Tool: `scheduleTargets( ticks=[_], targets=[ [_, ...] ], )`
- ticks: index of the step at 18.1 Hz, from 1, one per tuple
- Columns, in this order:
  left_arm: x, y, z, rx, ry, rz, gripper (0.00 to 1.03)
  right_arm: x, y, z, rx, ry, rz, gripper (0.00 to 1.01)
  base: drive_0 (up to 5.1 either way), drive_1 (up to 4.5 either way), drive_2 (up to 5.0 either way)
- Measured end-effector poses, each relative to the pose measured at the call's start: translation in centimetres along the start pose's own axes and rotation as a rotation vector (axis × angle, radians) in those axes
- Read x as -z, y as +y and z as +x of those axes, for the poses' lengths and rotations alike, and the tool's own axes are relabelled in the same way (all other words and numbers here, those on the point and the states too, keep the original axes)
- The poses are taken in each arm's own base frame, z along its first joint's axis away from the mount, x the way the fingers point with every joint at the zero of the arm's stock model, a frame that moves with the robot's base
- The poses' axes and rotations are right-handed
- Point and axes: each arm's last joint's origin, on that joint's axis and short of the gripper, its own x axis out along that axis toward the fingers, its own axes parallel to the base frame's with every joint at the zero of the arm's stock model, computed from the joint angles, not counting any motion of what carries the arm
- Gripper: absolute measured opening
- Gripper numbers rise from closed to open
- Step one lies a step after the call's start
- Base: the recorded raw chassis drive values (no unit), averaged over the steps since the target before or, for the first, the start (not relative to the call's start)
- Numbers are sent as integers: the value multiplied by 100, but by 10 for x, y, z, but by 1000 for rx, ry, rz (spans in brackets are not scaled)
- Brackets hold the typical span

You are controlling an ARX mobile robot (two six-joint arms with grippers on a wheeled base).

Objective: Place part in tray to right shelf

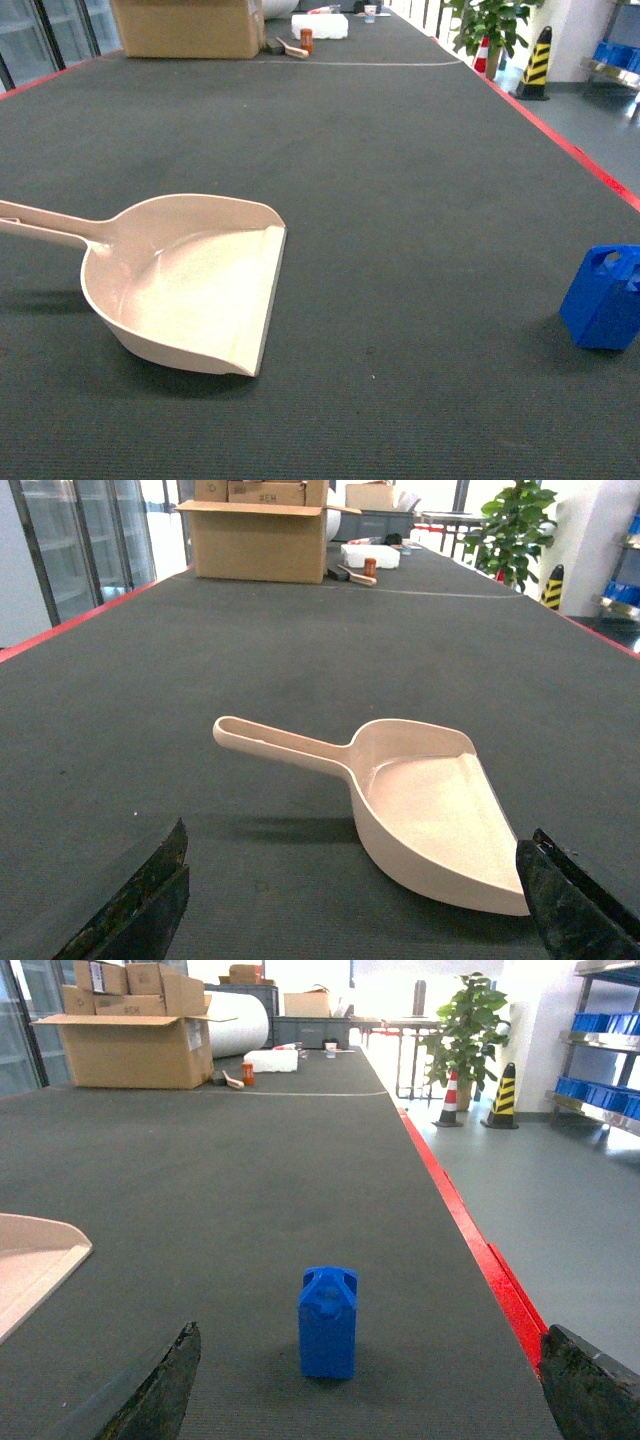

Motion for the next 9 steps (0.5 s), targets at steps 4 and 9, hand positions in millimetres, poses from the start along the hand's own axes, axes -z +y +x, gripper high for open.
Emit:
scheduleTargets(
  ticks=[4,9],
  targets=[
    [0,0,0,0,0,0,98,0,0,0,0,0,0,98,0,0,0],
    [0,0,0,0,0,0,98,0,0,0,0,0,0,98,0,0,0]
  ],
)
